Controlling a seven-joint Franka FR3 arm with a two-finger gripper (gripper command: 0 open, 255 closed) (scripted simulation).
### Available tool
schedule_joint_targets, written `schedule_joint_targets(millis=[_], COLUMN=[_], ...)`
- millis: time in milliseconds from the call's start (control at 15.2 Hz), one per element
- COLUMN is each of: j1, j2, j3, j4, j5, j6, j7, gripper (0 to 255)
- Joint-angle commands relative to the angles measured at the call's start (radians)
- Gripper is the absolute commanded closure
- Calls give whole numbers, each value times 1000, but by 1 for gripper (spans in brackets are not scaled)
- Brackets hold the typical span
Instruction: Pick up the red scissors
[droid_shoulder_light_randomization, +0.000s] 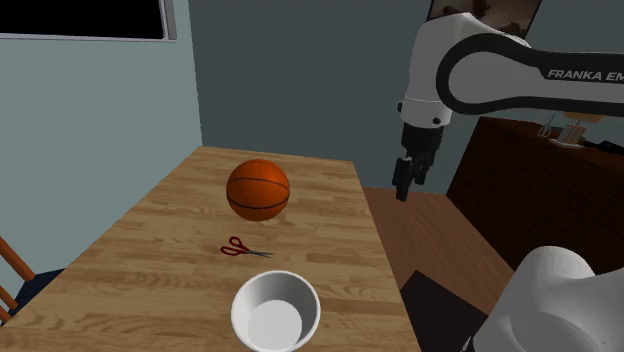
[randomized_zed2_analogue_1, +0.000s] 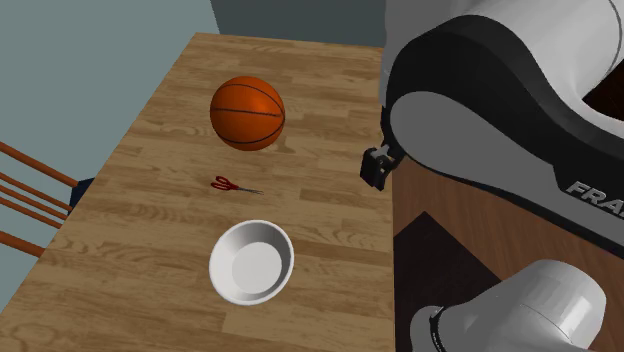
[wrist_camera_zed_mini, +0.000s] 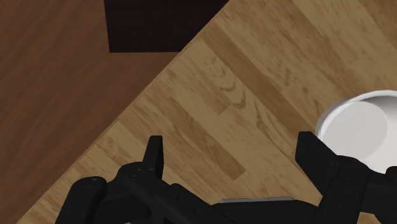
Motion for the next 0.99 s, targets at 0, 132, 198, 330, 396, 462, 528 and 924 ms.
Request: schedule_joint_targets(millis=[0, 132, 198, 330, 396, 462, 528, 924], j1=[0, 11, 16, 27, 32, 37, 43, 75], j2=[0, 51, 78, 136, 166, 197, 229, 432], j3=[0, -7, -11, -17, -19, -21, -24, -29], j4=[0, -14, -19, -25, -26, -25, -23, 17], j5=[0, -2, -2, -3, -3, -2, -2, 6], j6=[0, 74, 111, 183, 219, 254, 288, 476], j7=[0, -29, -43, -71, -85, -100, -114, -200], gripper=[0, 0, 0, 0, 0, 0, 0, 0])
